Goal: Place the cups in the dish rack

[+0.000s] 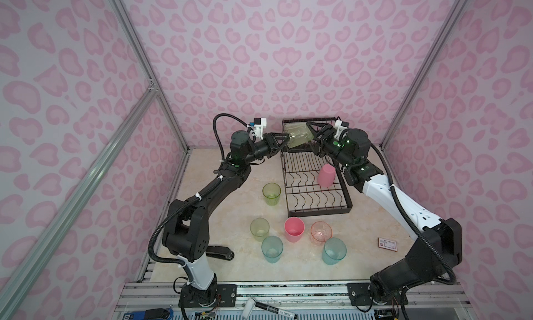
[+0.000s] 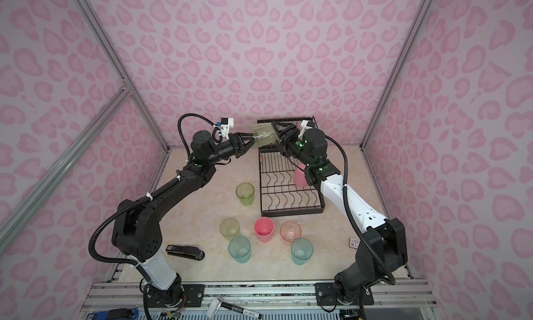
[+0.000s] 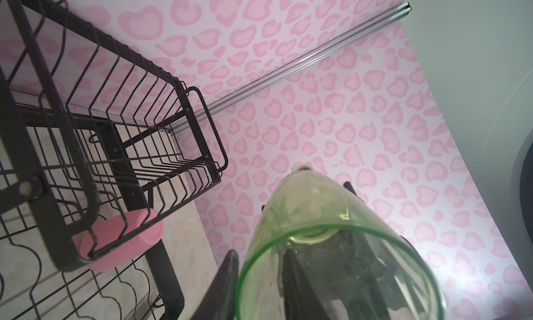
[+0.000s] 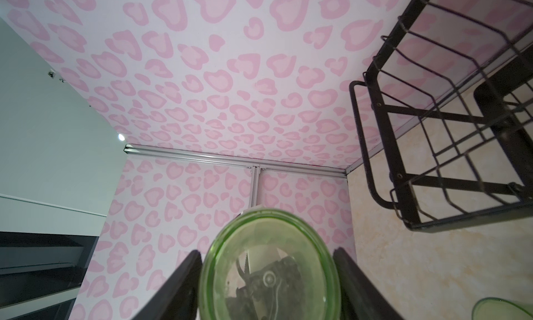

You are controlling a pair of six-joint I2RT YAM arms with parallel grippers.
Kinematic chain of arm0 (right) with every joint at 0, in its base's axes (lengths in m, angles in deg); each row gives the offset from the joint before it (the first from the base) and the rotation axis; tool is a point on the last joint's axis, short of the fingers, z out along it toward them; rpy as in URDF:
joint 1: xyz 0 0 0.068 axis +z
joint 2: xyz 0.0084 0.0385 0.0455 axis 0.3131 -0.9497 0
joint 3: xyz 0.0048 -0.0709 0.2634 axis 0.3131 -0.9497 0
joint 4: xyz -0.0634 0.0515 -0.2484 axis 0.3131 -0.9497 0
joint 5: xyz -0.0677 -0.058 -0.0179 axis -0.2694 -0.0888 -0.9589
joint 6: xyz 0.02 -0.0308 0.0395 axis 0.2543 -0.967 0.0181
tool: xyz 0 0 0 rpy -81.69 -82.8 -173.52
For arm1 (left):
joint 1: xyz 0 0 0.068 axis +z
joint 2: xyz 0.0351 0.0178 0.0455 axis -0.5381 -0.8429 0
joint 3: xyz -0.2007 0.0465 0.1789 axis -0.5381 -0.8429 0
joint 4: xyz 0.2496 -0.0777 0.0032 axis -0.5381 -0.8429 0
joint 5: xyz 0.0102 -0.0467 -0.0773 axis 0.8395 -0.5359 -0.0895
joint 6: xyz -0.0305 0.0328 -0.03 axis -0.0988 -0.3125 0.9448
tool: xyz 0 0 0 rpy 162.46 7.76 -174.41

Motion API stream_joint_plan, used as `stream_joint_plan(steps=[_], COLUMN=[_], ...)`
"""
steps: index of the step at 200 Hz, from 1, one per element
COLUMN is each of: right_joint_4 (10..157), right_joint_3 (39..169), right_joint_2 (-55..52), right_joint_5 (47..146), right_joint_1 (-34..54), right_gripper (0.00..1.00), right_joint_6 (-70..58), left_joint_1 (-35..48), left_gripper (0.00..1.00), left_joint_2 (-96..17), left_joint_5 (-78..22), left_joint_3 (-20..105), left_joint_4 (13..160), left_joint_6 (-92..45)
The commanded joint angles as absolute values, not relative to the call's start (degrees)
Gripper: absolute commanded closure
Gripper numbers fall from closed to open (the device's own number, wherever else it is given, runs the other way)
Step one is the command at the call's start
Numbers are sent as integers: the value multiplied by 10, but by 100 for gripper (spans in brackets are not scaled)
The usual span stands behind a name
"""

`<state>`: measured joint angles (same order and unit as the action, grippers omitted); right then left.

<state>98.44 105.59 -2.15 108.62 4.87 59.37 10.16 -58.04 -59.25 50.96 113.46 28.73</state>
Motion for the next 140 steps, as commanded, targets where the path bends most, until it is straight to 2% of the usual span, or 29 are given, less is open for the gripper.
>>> stream_joint_plan(steps=[1, 140], right_joint_4=[982, 922], right_joint_3=[1051, 1064], right_joint_2=[-17, -3], right_joint_5=[1072, 1042], right_joint_1=[49, 72], right_gripper=[42, 45], right_joint_6=[567, 479], left_joint_1=[101, 103], left_gripper=[69, 68], left_joint_2=[-584, -586], left_joint_5=[-599, -602], left_joint_3=[511, 510], left_joint_4=[1160, 1149], left_joint_6=[279, 264])
